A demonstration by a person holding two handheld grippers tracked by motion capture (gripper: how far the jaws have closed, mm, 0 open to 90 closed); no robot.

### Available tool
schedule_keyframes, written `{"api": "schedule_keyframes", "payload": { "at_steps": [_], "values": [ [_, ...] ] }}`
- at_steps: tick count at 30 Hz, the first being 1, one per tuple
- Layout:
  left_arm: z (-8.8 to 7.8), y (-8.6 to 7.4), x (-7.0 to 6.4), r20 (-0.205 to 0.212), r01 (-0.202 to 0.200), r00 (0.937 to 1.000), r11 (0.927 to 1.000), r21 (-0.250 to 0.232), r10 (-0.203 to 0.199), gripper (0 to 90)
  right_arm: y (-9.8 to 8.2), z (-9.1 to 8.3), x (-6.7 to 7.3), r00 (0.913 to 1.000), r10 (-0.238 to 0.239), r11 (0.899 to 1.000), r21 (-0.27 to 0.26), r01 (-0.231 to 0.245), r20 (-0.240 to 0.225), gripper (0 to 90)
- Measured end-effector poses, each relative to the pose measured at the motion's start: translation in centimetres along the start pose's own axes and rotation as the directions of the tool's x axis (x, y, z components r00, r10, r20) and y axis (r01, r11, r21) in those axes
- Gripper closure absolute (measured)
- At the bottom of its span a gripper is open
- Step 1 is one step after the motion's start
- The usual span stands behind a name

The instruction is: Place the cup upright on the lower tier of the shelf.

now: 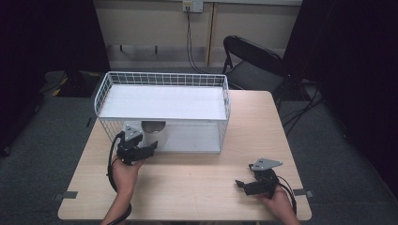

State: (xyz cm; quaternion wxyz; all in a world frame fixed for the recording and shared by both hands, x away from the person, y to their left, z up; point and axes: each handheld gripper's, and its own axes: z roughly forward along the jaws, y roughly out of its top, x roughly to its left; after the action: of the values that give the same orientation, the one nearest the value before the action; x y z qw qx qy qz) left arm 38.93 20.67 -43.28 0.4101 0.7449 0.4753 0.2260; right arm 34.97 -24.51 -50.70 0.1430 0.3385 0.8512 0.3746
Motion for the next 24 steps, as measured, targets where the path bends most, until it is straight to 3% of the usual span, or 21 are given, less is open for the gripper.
{"api": "schedule_keyframes", "payload": {
  "at_steps": [3,12,14,15,24],
  "values": [
    [-0.1,-0.4,0.1,0.049,-0.003,0.9988,0.9997,0.023,0.002,28.8,0.0,0.0,0.0,1.0000,0.000,1.000,0.000,0.000,0.001,12.4],
    [-0.9,-1.1,0.4,0.069,-0.017,0.9975,0.9996,0.024,0.015,24.0,0.0,0.0,0.0,1.0000,0.001,1.000,0.000,-0.001,0.001,12.4],
    [-1.1,-1.1,0.3,0.058,-0.041,0.9975,0.9986,0.033,0.039,23.3,0.0,0.0,0.0,1.0000,0.001,1.000,0.000,-0.001,0.001,12.4],
    [-1.4,-1.1,0.2,0.074,-0.055,0.9958,0.9979,0.034,0.053,21.3,0.0,0.0,0.0,1.0000,0.001,1.000,0.001,-0.001,0.002,12.5],
    [-2.2,-1.2,0.2,0.088,-0.068,0.9941,0.9970,0.036,0.064,18.0,0.0,-0.1,0.0,1.0000,0.001,1.000,0.002,-0.001,0.005,12.4]
  ]
}}
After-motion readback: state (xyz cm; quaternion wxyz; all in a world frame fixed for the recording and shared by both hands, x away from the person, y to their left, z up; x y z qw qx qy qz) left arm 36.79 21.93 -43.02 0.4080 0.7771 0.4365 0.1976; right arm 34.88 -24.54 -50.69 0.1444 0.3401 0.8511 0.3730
